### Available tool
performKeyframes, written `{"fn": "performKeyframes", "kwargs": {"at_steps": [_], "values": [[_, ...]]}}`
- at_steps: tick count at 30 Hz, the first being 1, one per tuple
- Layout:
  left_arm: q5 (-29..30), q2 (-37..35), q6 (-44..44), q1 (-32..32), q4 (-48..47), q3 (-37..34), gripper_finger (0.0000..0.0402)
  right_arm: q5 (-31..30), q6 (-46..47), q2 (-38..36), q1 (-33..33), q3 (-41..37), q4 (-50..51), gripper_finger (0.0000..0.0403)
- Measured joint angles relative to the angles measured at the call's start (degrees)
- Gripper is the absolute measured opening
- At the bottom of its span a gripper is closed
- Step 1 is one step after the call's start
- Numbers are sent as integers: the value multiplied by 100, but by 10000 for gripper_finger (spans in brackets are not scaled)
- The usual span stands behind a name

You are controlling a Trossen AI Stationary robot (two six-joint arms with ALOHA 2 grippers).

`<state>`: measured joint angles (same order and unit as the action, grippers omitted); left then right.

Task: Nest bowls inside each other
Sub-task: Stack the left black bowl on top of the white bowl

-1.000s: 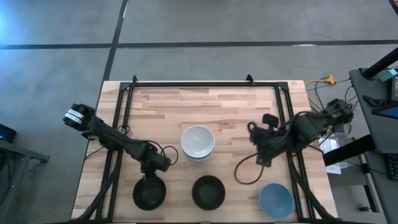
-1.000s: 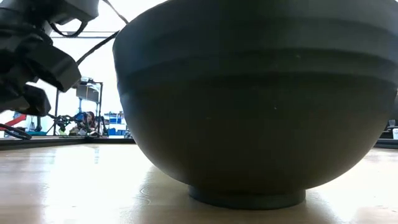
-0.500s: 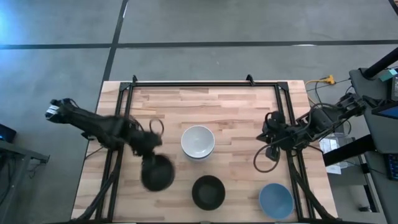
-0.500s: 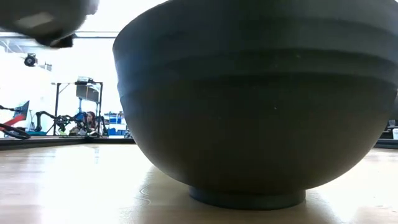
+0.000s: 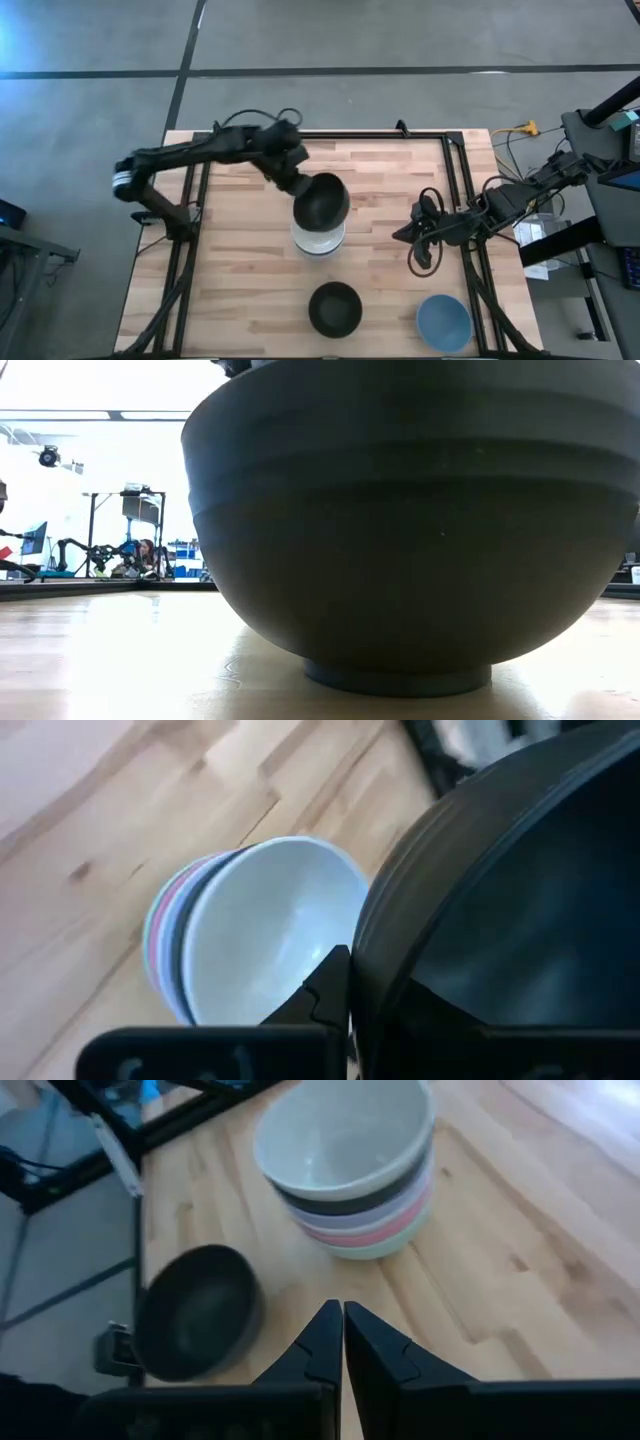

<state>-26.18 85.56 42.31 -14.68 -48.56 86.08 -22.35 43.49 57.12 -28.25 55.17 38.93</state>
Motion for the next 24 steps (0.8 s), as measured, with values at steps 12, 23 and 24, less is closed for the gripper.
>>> {"fn": "performKeyframes", "kwargs": {"at_steps": [12,23,24], "values": [[69,1987,-1487,38,-2707,2384,0,153,305,38,-127,141,-69,9],[446,2408,-1699,167,-3040,2586,0,156,452,42,-153,150,-72,9],[491,2436,-1728,192,-3052,2575,0,156,452,42,-153,149,-69,9]]}}
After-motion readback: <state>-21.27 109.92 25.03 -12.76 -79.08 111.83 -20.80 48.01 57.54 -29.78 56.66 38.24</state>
